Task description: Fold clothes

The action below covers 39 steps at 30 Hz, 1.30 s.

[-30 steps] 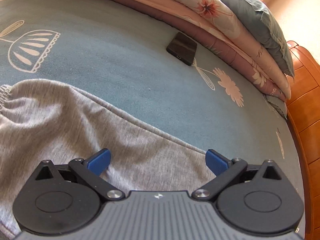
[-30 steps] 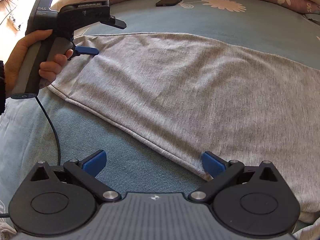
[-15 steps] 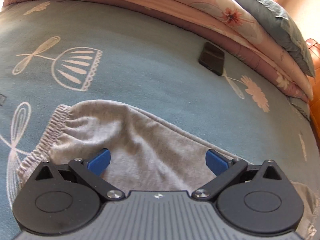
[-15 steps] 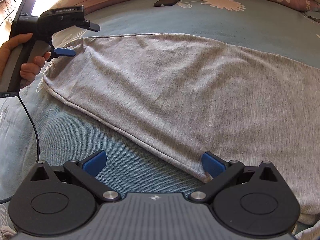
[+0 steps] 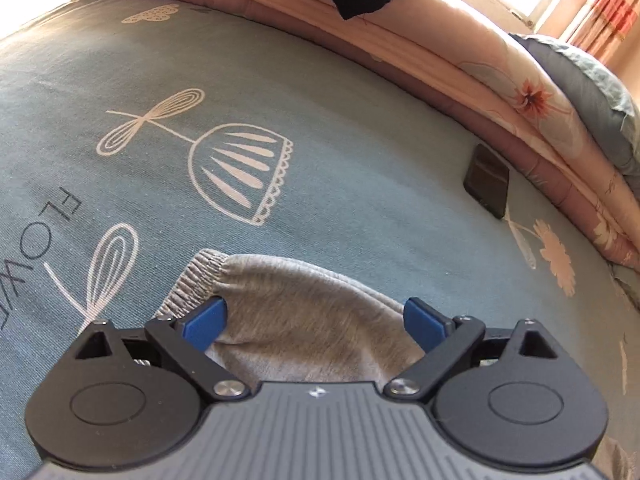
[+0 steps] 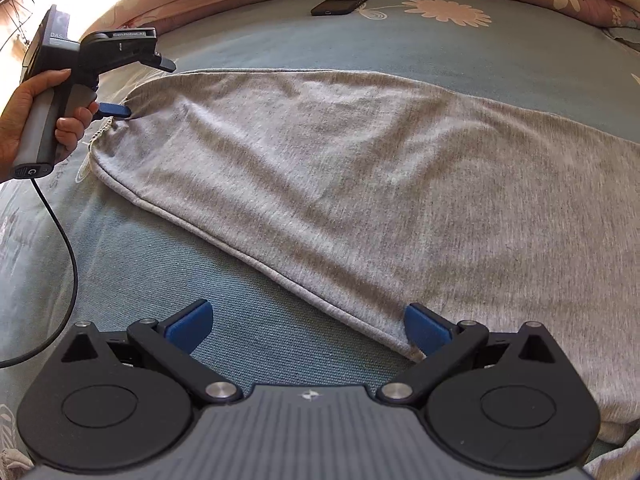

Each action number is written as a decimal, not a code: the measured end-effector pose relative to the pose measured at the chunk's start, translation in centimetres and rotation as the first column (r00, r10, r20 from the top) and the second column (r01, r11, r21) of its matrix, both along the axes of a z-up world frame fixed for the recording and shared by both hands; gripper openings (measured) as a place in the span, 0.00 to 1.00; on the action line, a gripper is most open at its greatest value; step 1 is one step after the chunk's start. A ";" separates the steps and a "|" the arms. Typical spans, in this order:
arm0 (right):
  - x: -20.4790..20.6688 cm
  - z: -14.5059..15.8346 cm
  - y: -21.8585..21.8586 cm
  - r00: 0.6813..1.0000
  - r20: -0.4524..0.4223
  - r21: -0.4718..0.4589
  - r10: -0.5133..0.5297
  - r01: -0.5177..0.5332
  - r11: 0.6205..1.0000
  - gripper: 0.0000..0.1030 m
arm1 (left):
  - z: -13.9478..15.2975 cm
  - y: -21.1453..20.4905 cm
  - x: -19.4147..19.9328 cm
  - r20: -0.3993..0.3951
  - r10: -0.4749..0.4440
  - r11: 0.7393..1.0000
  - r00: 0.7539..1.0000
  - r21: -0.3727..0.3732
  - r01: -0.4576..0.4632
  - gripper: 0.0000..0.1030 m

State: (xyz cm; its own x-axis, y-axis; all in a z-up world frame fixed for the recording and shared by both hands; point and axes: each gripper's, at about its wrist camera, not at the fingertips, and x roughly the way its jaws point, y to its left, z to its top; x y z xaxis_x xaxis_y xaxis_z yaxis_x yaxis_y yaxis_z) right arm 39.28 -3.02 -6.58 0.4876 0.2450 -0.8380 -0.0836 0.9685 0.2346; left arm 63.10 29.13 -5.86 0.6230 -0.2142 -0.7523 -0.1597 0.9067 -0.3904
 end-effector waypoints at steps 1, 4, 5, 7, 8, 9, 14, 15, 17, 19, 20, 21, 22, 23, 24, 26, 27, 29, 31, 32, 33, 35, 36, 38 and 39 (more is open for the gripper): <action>-0.2 0.2 -0.1 1.000 0.007 0.003 0.002 -0.002 1.000 1.00 | 0.6 -0.1 -0.7 0.021 -0.013 1.000 1.000 -0.007 0.013 0.94; -0.5 0.8 -0.1 1.000 0.017 0.003 -0.002 0.002 1.000 1.00 | 0.9 -1.4 -2.4 -0.019 -0.107 0.994 0.994 -0.017 0.107 0.95; -0.5 0.9 -0.1 1.000 0.020 0.004 -0.003 0.003 1.000 1.00 | 0.5 -1.9 -2.8 -0.046 -0.138 0.990 0.989 -0.010 0.138 0.95; -0.7 1.3 0.0 1.000 0.027 0.004 -0.007 0.007 1.000 1.00 | -0.7 -2.8 -3.5 -0.109 -0.184 0.982 0.977 0.031 0.188 0.95; -0.9 1.6 0.0 0.999 0.032 0.002 -0.005 0.005 1.000 1.00 | -1.2 -3.1 -3.8 -0.139 -0.192 0.978 0.971 0.059 0.202 0.95; -1.1 2.0 0.1 0.999 0.040 0.003 0.003 -0.003 1.000 1.00 | -1.8 -3.2 -4.1 -0.167 -0.185 0.975 0.969 0.096 0.203 0.95; -2.5 3.5 -0.3 0.997 0.071 -0.027 0.020 -0.018 0.999 1.00 | 0.1 -3.4 -7.0 -0.134 -0.162 0.974 0.978 0.136 0.181 0.94; -3.0 3.8 -0.5 0.997 0.071 -0.035 0.014 -0.012 0.999 1.00 | 0.9 -4.2 -7.9 -0.121 -0.196 0.966 0.973 0.150 0.213 0.95; -3.8 4.3 -1.0 0.998 0.069 -0.047 0.007 -0.004 0.999 1.00 | 2.3 -5.8 -9.7 -0.102 -0.266 0.942 0.958 0.182 0.281 0.95; -4.4 4.7 -1.7 0.998 0.065 -0.076 -0.004 0.009 0.997 1.00 | 3.1 -7.9 -11.8 -0.109 -0.349 0.903 0.931 0.226 0.365 0.95; -4.7 4.8 -2.2 0.998 0.066 -0.098 -0.011 0.018 0.995 1.00 | 3.3 -8.9 -13.0 -0.115 -0.382 0.884 0.917 0.245 0.399 0.95; -4.9 5.0 -2.8 0.997 0.069 -0.123 -0.020 0.029 0.992 1.00 | 3.5 -9.9 -14.1 -0.119 -0.407 0.867 0.906 0.261 0.424 0.95; -5.1 5.1 -3.5 0.997 0.069 -0.149 -0.033 0.043 0.988 1.00 | 3.6 -10.8 -15.3 -0.119 -0.429 0.853 0.895 0.274 0.445 0.95; -5.2 5.0 -4.4 0.997 0.063 -0.176 -0.050 0.060 0.983 1.00 | 3.7 -11.5 -16.4 -0.119 -0.444 0.843 0.888 0.279 0.459 0.95; -5.4 4.9 -5.2 0.996 0.058 -0.203 -0.067 0.077 0.976 1.00 | 3.7 -12.2 -17.5 -0.120 -0.454 0.838 0.883 0.278 0.469 0.95; -5.5 4.3 -6.9 0.993 0.052 -0.239 -0.106 0.116 0.964 1.00 | 3.6 -13.5 -19.5 -0.125 -0.470 0.833 0.874 0.264 0.486 0.95; -5.4 3.6 -7.9 0.990 0.046 -0.250 -0.136 0.143 0.958 1.00 | 3.7 -14.1 -20.4 -0.125 -0.476 0.831 0.871 0.260 0.491 0.95; -5.3 1.7 -9.3 0.983 0.023 -0.256 -0.184 0.183 0.949 1.00 | 3.7 -15.2 -22.1 -0.121 -0.477 0.827 0.870 0.274 0.491 0.95; -5.0 -0.2 -9.8 0.980 -0.029 -0.238 -0.197 0.184 0.954 1.00 | 3.7 -16.3 -23.4 -0.122 -0.472 0.821 0.873 0.301 0.485 0.95; -5.1 -0.8 -9.7 0.982 -0.050 -0.200 -0.180 0.167 0.965 1.00 | 3.8 -16.7 -24.0 -0.123 -0.464 0.820 0.877 0.316 0.478 0.95; -5.4 -1.0 -9.4 0.987 -0.055 -0.143 -0.152 0.142 0.979 1.00 | 4.0 -17.2 -24.4 -0.124 -0.458 0.818 0.880 0.328 0.472 0.95; -5.9 -0.7 -8.6 0.997 -0.041 -0.037 -0.063 0.061 0.997 1.00 | 4.7 -18.0 -25.3 -0.118 -0.429 0.820 0.896 0.365 0.441 0.95; -6.1 -0.3 -8.2 0.999 -0.032 0.003 -0.009 0.009 1.000 1.00 | 5.1 -18.4 -25.6 -0.114 -0.413 0.823 0.904 0.378 0.424 0.95; -6.9 0.9 -8.2 0.999 0.004 0.017 0.047 -0.047 0.999 1.00 | 6.1 -19.5 -26.0 -0.109 -0.383 0.833 0.917 0.389 0.394 0.95; -7.3 1.5 -8.7 0.998 0.023 0.008 0.061 -0.061 0.998 1.00 | 6.5 -20.2 -26.2 -0.106 -0.371 0.837 0.923 0.393 0.381 0.95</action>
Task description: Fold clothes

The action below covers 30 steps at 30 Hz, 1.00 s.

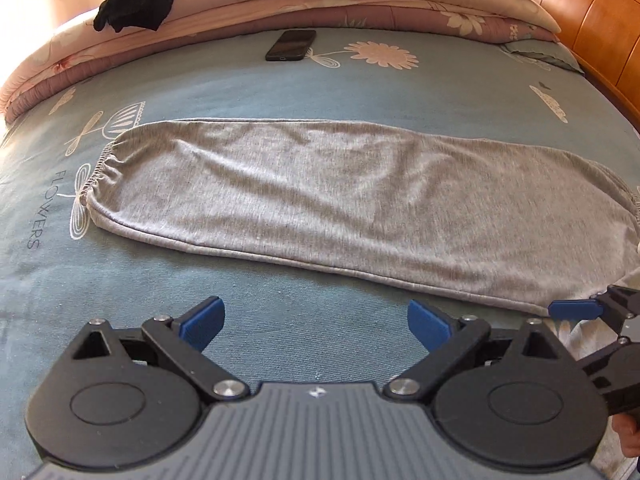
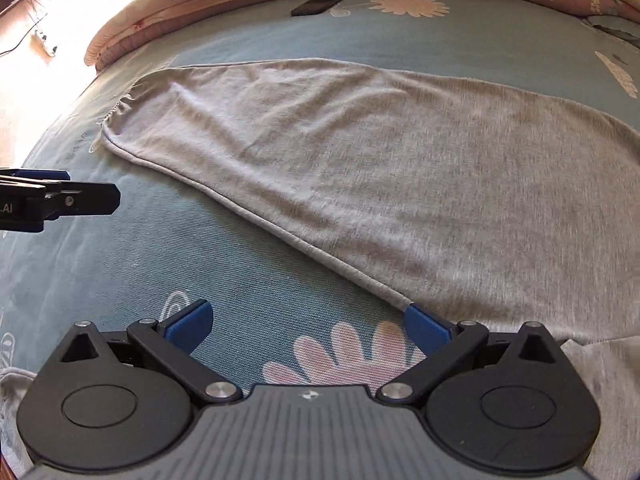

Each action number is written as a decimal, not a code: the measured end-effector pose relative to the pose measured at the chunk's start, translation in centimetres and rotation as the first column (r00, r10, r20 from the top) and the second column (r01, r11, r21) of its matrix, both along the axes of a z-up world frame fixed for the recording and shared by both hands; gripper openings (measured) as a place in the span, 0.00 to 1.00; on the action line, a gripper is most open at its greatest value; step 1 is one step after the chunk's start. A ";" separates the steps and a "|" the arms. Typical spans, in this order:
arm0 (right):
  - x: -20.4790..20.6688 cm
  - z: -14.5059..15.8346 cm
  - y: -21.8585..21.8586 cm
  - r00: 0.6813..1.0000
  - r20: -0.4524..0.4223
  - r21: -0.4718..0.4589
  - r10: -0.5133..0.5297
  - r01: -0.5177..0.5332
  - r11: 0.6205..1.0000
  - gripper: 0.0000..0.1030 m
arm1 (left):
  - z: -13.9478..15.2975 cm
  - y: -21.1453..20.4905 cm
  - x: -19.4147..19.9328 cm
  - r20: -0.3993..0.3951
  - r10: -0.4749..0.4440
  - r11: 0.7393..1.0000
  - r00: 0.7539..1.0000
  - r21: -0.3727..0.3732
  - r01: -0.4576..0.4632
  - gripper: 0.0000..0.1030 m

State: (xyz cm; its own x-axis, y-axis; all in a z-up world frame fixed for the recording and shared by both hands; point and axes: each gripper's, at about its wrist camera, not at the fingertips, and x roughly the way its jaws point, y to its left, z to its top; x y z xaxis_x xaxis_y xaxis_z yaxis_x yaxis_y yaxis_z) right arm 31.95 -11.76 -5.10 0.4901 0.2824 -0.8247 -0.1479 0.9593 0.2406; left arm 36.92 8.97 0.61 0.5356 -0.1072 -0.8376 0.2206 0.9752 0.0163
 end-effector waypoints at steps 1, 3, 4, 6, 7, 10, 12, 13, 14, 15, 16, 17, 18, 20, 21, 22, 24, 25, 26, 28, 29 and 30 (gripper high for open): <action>-0.3 0.5 -0.9 1.000 0.008 -0.005 0.010 -0.010 1.000 1.00 | 0.3 -1.0 -0.1 0.000 0.005 1.000 1.000 -0.005 -0.005 0.95; -0.8 1.1 -3.4 1.000 0.002 -0.020 0.011 -0.011 1.000 1.00 | 0.8 -3.5 -0.3 -0.006 -0.001 0.999 1.000 -0.032 0.001 0.95; -1.1 1.3 -5.0 1.000 0.001 -0.037 0.007 -0.007 0.999 1.00 | 0.9 -5.1 -0.4 -0.008 -0.015 0.999 1.000 -0.051 0.014 0.95; -1.8 1.9 -8.4 1.000 0.005 -0.094 -0.004 0.004 0.996 1.00 | 0.8 -8.9 -0.5 -0.018 -0.056 0.995 0.998 -0.082 0.054 0.95; -2.1 2.0 -10.2 1.000 0.006 -0.136 -0.008 0.009 0.991 1.00 | 0.6 -10.8 -0.5 -0.024 -0.080 0.992 0.997 -0.100 0.077 0.95; -3.2 1.9 -15.6 1.000 0.017 -0.274 -0.015 0.019 0.961 1.00 | 0.0 -16.8 -0.9 -0.042 -0.166 0.974 0.985 -0.162 0.157 0.95; -3.8 1.7 -18.8 1.000 0.023 -0.343 -0.014 0.021 0.939 1.00 | -0.5 -20.7 -1.2 -0.052 -0.228 0.959 0.972 -0.185 0.215 0.95; -4.0 1.6 -20.0 1.000 0.022 -0.356 -0.013 0.021 0.934 1.00 | -0.8 -22.5 -1.4 -0.058 -0.253 0.953 0.966 -0.188 0.238 0.95; -4.3 1.5 -21.4 1.000 0.023 -0.360 -0.013 0.020 0.933 1.00 | -1.0 -24.2 -1.6 -0.070 -0.274 0.948 0.959 -0.190 0.257 0.95; -4.4 1.6 -22.6 1.000 0.028 -0.350 -0.012 0.021 0.937 1.00 | -1.4 -25.7 -1.8 -0.082 -0.297 0.942 0.951 -0.190 0.278 0.95; -4.5 1.7 -23.4 0.999 0.038 -0.326 -0.009 0.021 0.945 1.00 | -1.8 -26.9 -2.1 -0.092 -0.322 0.935 0.942 -0.189 0.301 0.95; -4.5 1.8 -24.2 0.999 0.048 -0.302 -0.003 0.017 0.953 1.00 | -2.2 -28.0 -2.4 -0.100 -0.343 0.929 0.934 -0.180 0.322 0.95; -4.4 1.9 -24.7 0.998 0.059 -0.279 0.011 0.006 0.960 1.00 | -2.7 -29.0 -2.8 -0.107 -0.359 0.926 0.927 -0.163 0.340 0.95; -3.6 2.1 -25.5 0.995 0.092 -0.246 0.032 -0.008 0.969 1.00 | -3.9 -30.3 -3.3 -0.133 -0.388 0.919 0.912 -0.130 0.372 0.95; -3.0 2.1 -25.9 0.994 0.100 -0.224 0.036 -0.013 0.975 1.00 | -4.6 -30.6 -3.5 -0.153 -0.392 0.919 0.907 -0.114 0.378 0.95; -2.3 2.1 -26.3 0.994 0.099 -0.196 0.036 -0.016 0.980 1.00 | -5.4 -30.7 -3.6 -0.179 -0.387 0.922 0.905 -0.097 0.375 0.95; -0.8 2.0 -27.1 0.995 0.096 -0.109 0.033 -0.023 0.994 1.00 | -7.0 -30.7 -3.6 -0.241 -0.361 0.932 0.901 -0.075 0.353 0.95; 0.1 1.7 -27.5 0.995 0.094 -0.061 0.035 -0.029 0.998 1.00 | -7.5 -30.4 -3.5 -0.256 -0.341 0.940 0.904 -0.071 0.334 0.95; 0.9 1.2 -27.6 0.996 0.084 -0.022 0.043 -0.041 0.999 1.00 | -7.7 -30.0 -3.6 -0.256 -0.327 0.945 0.910 -0.075 0.319 0.97; 2.7 0.2 -27.8 0.996 0.063 0.047 0.063 -0.066 0.997 1.00 | -7.7 -29.5 -3.7 -0.251 -0.320 0.947 0.914 -0.104 0.303 0.99; 3.5 -0.5 -27.7 0.996 0.049 0.063 0.080 -0.083 0.995 1.00 | -7.8 -29.4 -3.7 -0.251 -0.319 0.948 0.914 -0.107 0.301 0.99; 4.2 -1.3 -27.5 0.995 0.035 0.072 0.095 -0.097 0.993 1.00 | -7.8 -29.3 -3.8 -0.251 -0.319 0.947 0.914 -0.108 0.301 0.99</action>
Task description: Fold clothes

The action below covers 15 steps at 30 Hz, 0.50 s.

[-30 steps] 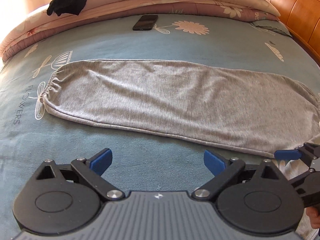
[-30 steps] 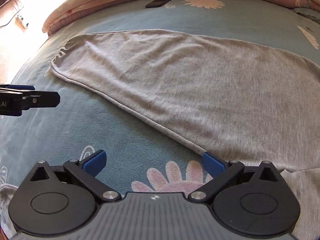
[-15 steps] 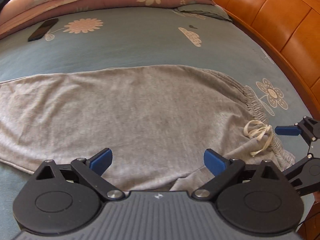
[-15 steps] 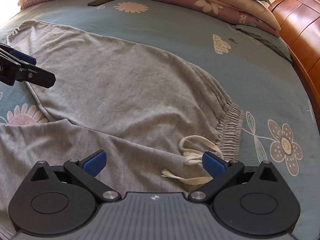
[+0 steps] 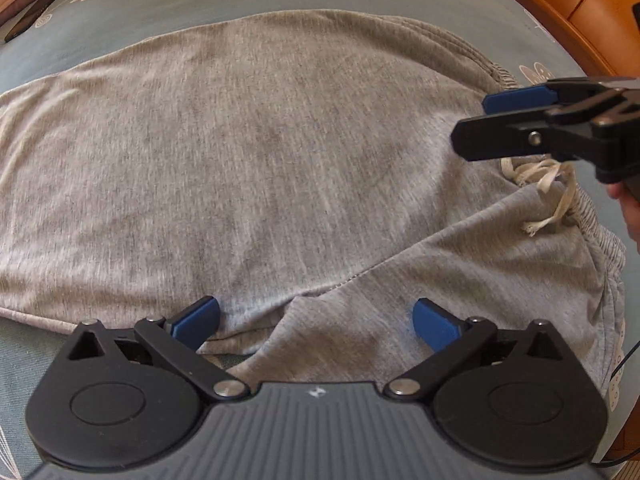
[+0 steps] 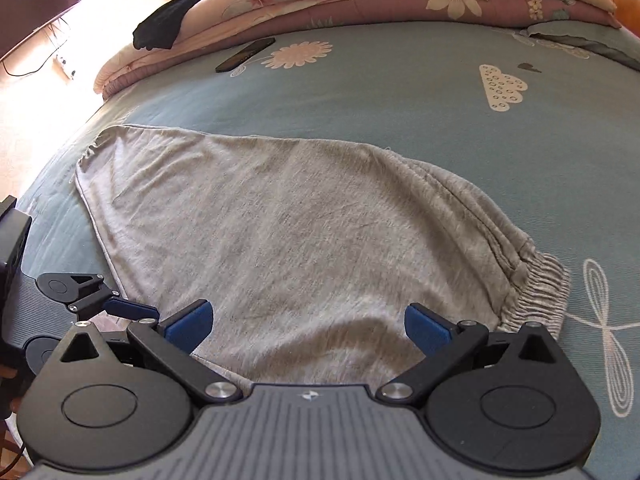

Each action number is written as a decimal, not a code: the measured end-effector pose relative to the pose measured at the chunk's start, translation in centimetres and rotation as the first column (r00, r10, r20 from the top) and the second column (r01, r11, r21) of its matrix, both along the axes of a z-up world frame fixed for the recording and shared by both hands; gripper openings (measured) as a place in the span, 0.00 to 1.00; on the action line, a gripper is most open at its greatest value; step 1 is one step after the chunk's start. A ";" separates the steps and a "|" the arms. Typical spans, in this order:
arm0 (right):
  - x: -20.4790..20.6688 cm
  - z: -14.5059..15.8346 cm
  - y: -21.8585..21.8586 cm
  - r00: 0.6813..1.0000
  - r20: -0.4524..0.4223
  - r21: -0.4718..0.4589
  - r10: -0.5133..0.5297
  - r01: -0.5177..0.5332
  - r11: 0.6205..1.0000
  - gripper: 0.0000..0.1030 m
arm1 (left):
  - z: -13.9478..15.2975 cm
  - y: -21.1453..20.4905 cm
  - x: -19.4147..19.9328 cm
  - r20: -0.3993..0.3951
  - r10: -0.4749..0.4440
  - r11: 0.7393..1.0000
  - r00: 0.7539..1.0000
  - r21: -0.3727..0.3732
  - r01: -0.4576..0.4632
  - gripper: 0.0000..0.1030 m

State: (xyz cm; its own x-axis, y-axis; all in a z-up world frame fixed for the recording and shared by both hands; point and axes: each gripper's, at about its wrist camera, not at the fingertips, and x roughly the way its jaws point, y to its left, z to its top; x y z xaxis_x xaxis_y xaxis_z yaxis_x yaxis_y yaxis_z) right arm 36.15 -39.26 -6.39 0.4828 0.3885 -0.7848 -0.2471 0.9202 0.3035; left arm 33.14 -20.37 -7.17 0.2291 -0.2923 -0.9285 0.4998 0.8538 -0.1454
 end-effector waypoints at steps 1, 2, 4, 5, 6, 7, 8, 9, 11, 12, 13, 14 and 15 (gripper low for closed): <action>0.6 -0.9 0.2 1.000 -0.015 -0.007 0.010 -0.010 1.000 1.00 | 0.0 0.0 -0.1 0.001 -0.005 1.000 1.000 0.002 0.005 0.99; 1.0 -1.7 0.4 1.000 -0.027 -0.018 0.014 -0.014 1.000 1.00 | 0.0 0.0 -0.3 0.004 -0.014 1.000 1.000 0.006 0.014 0.99; 0.9 -2.9 0.6 1.000 -0.021 -0.052 0.006 -0.007 0.999 1.00 | 0.0 0.0 -0.6 0.012 -0.031 0.999 0.999 0.010 0.031 0.99; 0.5 -3.1 0.7 1.000 0.006 -0.059 0.011 -0.011 0.998 1.00 | 0.1 0.2 -0.7 0.013 -0.033 0.999 0.999 0.004 0.032 0.99; 0.3 -3.2 0.9 1.000 0.019 -0.076 0.025 -0.024 0.997 1.00 | 0.1 0.3 -0.8 0.014 -0.034 0.999 0.999 -0.002 0.034 0.99; 0.1 -3.3 1.2 0.999 0.030 -0.101 0.045 -0.041 0.994 1.00 | 0.1 0.5 -0.8 0.013 -0.030 0.999 0.999 -0.013 0.030 0.99; -0.1 -3.3 1.5 0.998 0.032 -0.122 0.055 -0.050 0.991 1.00 | 0.1 0.7 -0.7 0.008 -0.019 0.999 1.000 -0.028 0.019 0.99; -0.1 -3.3 1.6 0.998 0.028 -0.137 0.054 -0.049 0.989 1.00 | 0.1 1.1 -0.5 0.002 -0.002 0.999 1.000 -0.047 0.002 0.99; 0.3 -3.2 1.6 0.999 0.004 -0.141 0.034 -0.033 0.989 1.00 | 0.2 1.6 -0.2 -0.013 0.012 0.997 1.000 -0.078 -0.013 0.99; 0.6 -3.1 1.5 1.000 -0.011 -0.140 0.022 -0.024 0.990 1.00 | 0.2 1.8 -0.2 -0.018 0.000 0.997 1.000 -0.082 -0.002 0.99; 0.8 -3.0 1.3 1.000 -0.025 -0.138 0.009 -0.013 0.990 1.00 | 0.3 1.9 0.0 -0.022 -0.013 0.996 1.000 -0.086 0.011 0.99; 1.1 -2.9 1.0 0.999 -0.034 -0.135 -0.006 0.001 0.991 1.00 | 0.4 1.9 0.2 -0.024 -0.026 0.996 0.999 -0.092 0.024 0.99; 1.3 -2.8 0.6 0.999 -0.037 -0.130 -0.020 0.015 0.991 1.00 | 0.3 2.0 0.3 -0.024 -0.036 0.995 0.999 -0.097 0.034 0.99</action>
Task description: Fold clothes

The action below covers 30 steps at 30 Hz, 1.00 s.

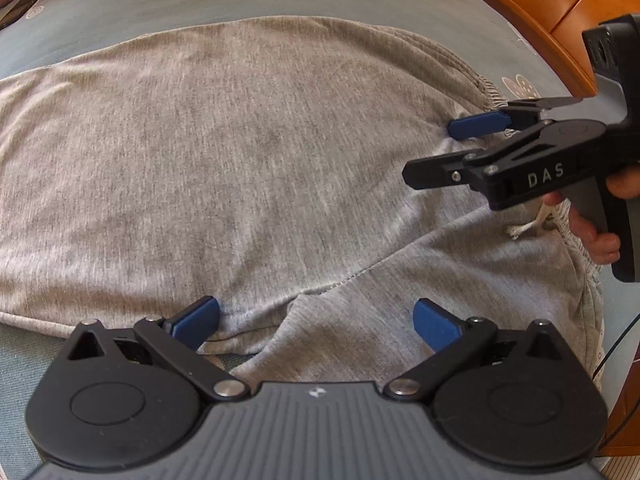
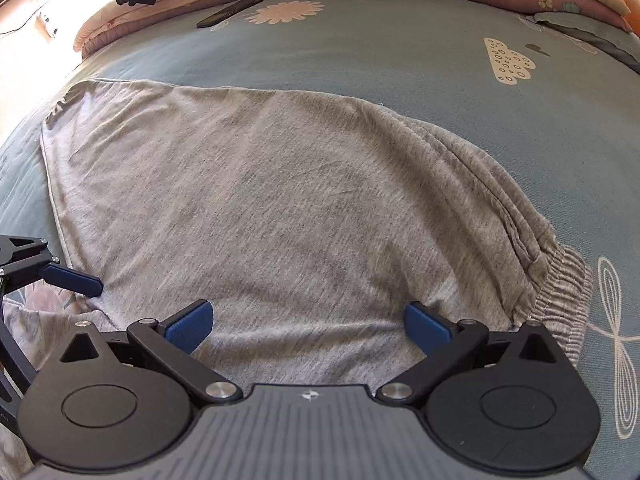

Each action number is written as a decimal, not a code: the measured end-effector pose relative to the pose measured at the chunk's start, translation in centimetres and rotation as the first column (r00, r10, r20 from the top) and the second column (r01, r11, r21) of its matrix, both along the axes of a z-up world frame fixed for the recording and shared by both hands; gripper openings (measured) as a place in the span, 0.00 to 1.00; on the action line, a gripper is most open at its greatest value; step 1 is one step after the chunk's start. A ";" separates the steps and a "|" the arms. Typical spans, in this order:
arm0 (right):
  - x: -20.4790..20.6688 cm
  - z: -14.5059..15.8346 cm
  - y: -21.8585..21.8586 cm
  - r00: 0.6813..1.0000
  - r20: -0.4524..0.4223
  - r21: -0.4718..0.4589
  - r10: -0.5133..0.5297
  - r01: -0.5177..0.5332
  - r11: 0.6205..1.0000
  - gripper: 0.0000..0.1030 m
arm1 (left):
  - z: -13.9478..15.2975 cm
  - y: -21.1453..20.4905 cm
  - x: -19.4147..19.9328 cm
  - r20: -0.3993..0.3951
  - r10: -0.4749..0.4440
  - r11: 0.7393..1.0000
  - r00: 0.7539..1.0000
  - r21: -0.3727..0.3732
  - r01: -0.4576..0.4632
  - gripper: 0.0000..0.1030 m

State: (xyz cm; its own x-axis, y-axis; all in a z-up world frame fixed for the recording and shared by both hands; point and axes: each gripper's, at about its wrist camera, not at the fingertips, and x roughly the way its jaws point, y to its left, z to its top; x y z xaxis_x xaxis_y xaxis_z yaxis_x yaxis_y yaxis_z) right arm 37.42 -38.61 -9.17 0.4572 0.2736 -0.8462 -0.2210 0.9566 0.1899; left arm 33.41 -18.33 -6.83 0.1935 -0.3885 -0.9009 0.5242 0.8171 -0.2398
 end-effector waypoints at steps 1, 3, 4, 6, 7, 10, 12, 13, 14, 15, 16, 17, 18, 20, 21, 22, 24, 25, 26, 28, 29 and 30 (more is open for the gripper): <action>0.1 0.2 -0.5 1.000 0.003 0.000 -0.021 0.021 1.000 1.00 | 0.1 0.2 -0.1 0.001 -0.008 1.000 1.000 -0.007 0.008 0.99; 0.4 0.8 -1.5 0.997 0.020 -0.015 -0.076 0.077 0.997 1.00 | 0.1 0.5 -0.2 0.007 -0.014 1.000 1.000 -0.025 0.014 0.99; 0.6 1.1 -1.9 0.996 0.022 0.006 -0.091 0.090 0.996 1.00 | 0.1 0.6 -0.3 0.010 -0.012 0.999 1.000 -0.035 0.012 0.99; 1.0 1.8 -2.4 0.994 0.032 0.066 -0.100 0.098 0.993 1.00 | 0.0 0.5 -0.4 0.016 -0.004 0.999 1.000 -0.046 0.005 0.99; 1.2 1.9 -2.3 0.995 0.035 0.090 -0.092 0.088 0.992 1.00 | -0.1 0.5 -0.4 0.018 0.000 0.999 1.000 -0.051 0.001 0.99; 2.2 1.3 -1.6 0.998 0.018 0.143 -0.058 0.054 0.988 1.00 | -0.1 0.6 -0.3 0.017 0.026 0.997 1.000 -0.067 -0.024 0.99; 2.9 0.2 -1.2 0.998 -0.007 0.101 -0.057 0.057 0.993 1.00 | -0.1 0.8 -0.2 0.009 0.038 0.996 0.999 -0.083 -0.037 0.99; 3.1 -0.1 -1.2 0.997 -0.007 0.061 -0.071 0.071 0.996 1.00 | -0.1 0.9 -0.1 0.004 0.042 0.995 0.999 -0.092 -0.041 0.99; 3.2 -0.2 -1.5 0.996 -0.002 0.047 -0.087 0.087 0.995 1.00 | -0.1 1.1 0.0 -0.002 0.046 0.994 0.999 -0.103 -0.046 0.99; 3.2 -0.1 -1.9 0.994 -0.004 0.061 -0.105 0.105 0.993 1.00 | 0.0 1.3 0.0 -0.006 0.052 0.992 0.999 -0.115 -0.052 0.99; 3.2 0.0 -2.3 0.992 -0.007 0.074 -0.123 0.123 0.990 1.00 | 0.0 1.5 0.0 -0.007 0.061 0.990 0.998 -0.128 -0.061 0.99; 3.2 0.2 -2.4 0.991 -0.012 0.083 -0.136 0.137 0.987 1.00 | 0.0 1.7 0.0 -0.006 0.071 0.988 0.997 -0.140 -0.071 1.00; 3.3 0.6 -2.3 0.990 -0.012 0.086 -0.143 0.143 0.986 1.00 | -0.1 1.9 0.0 -0.006 0.081 0.985 0.997 -0.153 -0.081 0.99; 3.4 1.3 -1.7 0.994 0.003 0.088 -0.114 0.113 0.990 1.00 | -0.1 1.9 -0.1 0.001 0.075 0.985 0.997 -0.157 -0.074 0.99; 3.5 1.5 -1.2 0.996 0.010 0.085 -0.088 0.087 0.993 1.00 | -0.1 1.8 -0.2 0.006 0.065 0.986 0.998 -0.152 -0.063 0.99; 3.7 1.5 -0.6 0.998 0.009 0.076 -0.061 0.060 0.995 1.00 | -0.1 1.6 -0.2 0.012 0.051 0.989 0.999 -0.143 -0.049 0.99; 4.6 0.5 0.1 0.997 -0.058 0.038 -0.050 0.053 0.998 1.00 | -0.1 1.4 -0.2 0.018 0.033 0.991 0.999 -0.132 -0.030 0.99; 5.1 -0.1 0.2 0.993 -0.095 0.010 -0.065 0.067 0.998 1.00 | -0.1 1.3 -0.2 0.018 0.031 0.991 0.999 -0.132 -0.028 0.99; 5.4 -0.1 0.2 0.990 -0.102 -0.008 -0.094 0.094 0.996 1.00 | -0.1 1.4 -0.2 0.016 0.032 0.990 0.999 -0.136 -0.029 0.99; 6.0 0.7 -0.1 0.980 -0.125 0.040 -0.154 0.160 0.986 1.00 | -0.1 1.5 -0.2 0.018 0.027 0.990 0.999 -0.142 -0.024 0.99; 6.2 1.2 -0.3 0.975 -0.128 0.085 -0.180 0.192 0.978 1.00 | -0.1 1.5 -0.3 0.026 0.015 0.990 1.000 -0.141 -0.012 0.99; 6.4 1.9 -0.4 0.974 -0.115 0.131 -0.195 0.209 0.969 1.00 | -0.1 1.4 -0.4 0.036 0.002 0.991 0.999 -0.136 0.003 0.99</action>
State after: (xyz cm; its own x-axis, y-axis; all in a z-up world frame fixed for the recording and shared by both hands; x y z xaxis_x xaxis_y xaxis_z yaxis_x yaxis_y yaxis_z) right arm 43.78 -38.99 -7.24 0.4300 0.3047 -0.8498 0.0013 0.9411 0.3381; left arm 32.99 -16.93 -6.95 0.2246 -0.5075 -0.8319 0.5352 0.7777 -0.3299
